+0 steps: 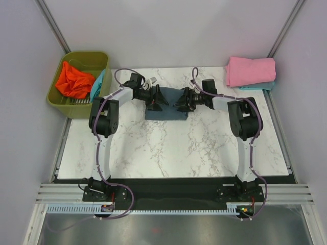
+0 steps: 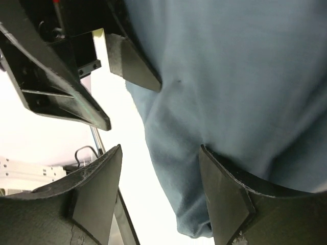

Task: Fold and stack the t-shirts
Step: Fold the tshirt

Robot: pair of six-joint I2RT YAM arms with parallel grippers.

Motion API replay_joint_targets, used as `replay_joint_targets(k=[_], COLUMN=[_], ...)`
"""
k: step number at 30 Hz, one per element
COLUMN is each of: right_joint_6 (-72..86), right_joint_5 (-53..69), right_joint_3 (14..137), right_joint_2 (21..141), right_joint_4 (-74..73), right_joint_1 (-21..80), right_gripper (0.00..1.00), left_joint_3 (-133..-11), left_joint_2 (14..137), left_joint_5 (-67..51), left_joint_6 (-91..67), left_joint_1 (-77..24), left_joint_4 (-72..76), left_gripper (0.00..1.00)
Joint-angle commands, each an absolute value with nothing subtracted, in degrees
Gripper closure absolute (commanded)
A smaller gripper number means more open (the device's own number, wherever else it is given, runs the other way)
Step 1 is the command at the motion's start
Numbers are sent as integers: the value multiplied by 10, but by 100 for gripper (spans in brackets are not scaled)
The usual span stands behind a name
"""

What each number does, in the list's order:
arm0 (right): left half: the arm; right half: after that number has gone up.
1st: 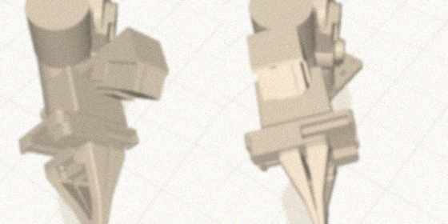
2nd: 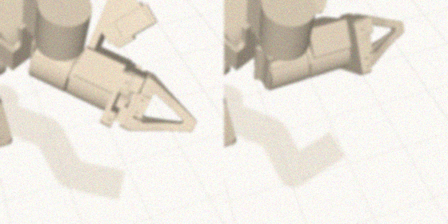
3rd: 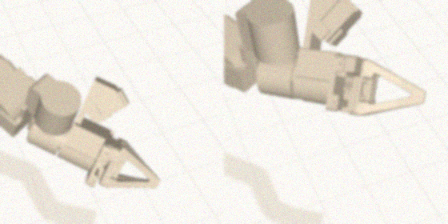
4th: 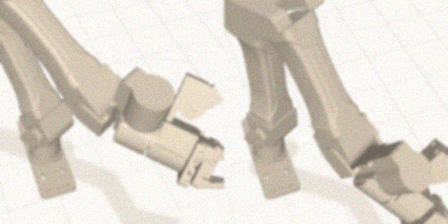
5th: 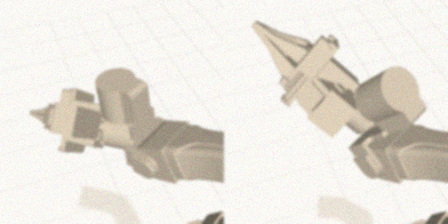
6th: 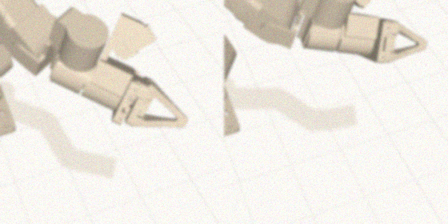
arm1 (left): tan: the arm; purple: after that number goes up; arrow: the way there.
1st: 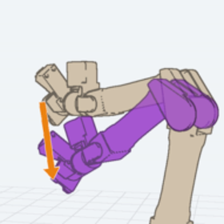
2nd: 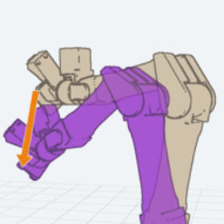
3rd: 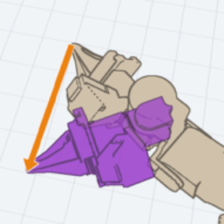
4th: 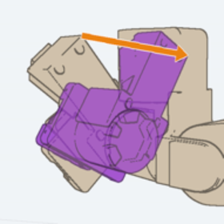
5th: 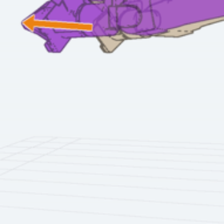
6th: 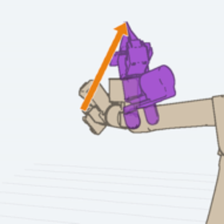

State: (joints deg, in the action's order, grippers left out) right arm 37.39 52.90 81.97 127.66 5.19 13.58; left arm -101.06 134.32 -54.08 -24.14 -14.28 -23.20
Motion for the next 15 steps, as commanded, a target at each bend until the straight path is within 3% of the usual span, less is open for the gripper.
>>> replay_joint_targets(k=[1,8,15], right_joint_6=[351,286,255], right_joint_5=[532,513,507], right_joint_3=[816,812,794], right_joint_2=[1217,1165,1193], right_joint_4=[48,-18,-44], right_joint_1=[137,91,69], right_gripper=[31,30,29], left_joint_3=[-1000,-998,-996], left_joint_2=[1298,1287,1288], left_joint_5=[-573,-567,-562], left_joint_6=[-225,-218,-219], left_joint_1=[-146,-146,-148], left_joint_4=[-258,-266,-264], left_gripper=[19,19,20])
